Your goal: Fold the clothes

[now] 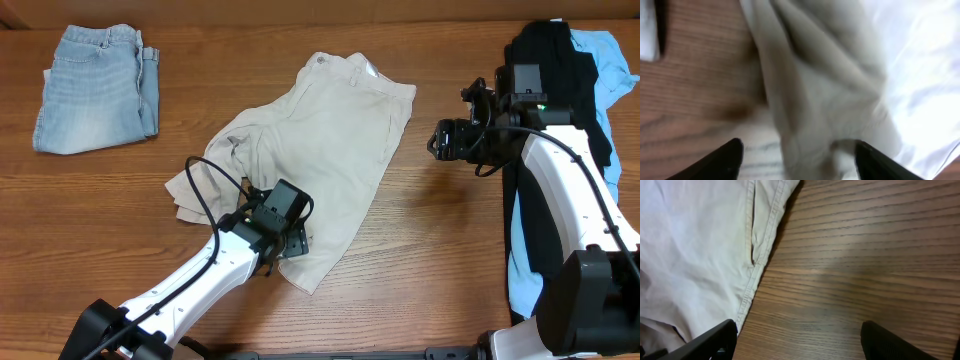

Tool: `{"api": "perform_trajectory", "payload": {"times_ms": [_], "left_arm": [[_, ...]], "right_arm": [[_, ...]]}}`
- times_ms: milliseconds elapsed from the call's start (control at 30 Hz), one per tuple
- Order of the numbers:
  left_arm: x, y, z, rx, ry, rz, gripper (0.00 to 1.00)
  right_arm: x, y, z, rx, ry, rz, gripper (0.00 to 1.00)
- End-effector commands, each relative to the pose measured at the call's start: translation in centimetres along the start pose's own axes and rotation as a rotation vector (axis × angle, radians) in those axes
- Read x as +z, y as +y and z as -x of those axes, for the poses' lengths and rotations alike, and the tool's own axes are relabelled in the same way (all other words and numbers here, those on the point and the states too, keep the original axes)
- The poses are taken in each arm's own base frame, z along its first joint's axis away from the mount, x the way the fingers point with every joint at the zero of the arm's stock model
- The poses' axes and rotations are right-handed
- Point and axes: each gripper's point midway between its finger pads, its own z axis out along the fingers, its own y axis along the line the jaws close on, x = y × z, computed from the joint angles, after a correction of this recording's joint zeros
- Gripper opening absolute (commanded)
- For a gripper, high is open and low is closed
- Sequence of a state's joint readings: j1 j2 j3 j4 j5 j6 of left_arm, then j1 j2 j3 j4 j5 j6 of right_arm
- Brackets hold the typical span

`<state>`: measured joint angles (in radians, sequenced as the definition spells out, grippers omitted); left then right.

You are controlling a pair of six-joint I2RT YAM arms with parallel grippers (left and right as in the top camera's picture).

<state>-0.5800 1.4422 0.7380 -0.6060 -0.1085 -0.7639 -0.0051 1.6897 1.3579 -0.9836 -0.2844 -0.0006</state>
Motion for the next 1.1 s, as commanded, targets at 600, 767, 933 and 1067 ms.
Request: {"api": "perform_trajectory", "payload": {"times_ms": [600, 767, 933, 1067], "left_arm": [[-1.4, 12.7, 7.7, -0.392, -0.089, 0.213, 0.04], [-2.2, 19.3, 10.7, -0.609, -0.208, 0.267, 0.67], [-3.6, 18.4, 11.9, -0.483, -0.139, 0.126, 1.00], [-5.6, 14.9, 11.7, -0.409, -0.068, 0.089, 1.00]], "right_arm": [[-1.9, 3.1, 4.2, -0.040, -0.171, 0.151, 0.81], [-1.4, 3.4, 6.2, -0.070, -0.240, 0.159, 0.81], [2.7, 2.3, 8.4, -0.075, -0.262, 0.161, 0.77], [5.6, 1.3, 9.1, -0.055, -0.261, 0.153, 0.74]]}}
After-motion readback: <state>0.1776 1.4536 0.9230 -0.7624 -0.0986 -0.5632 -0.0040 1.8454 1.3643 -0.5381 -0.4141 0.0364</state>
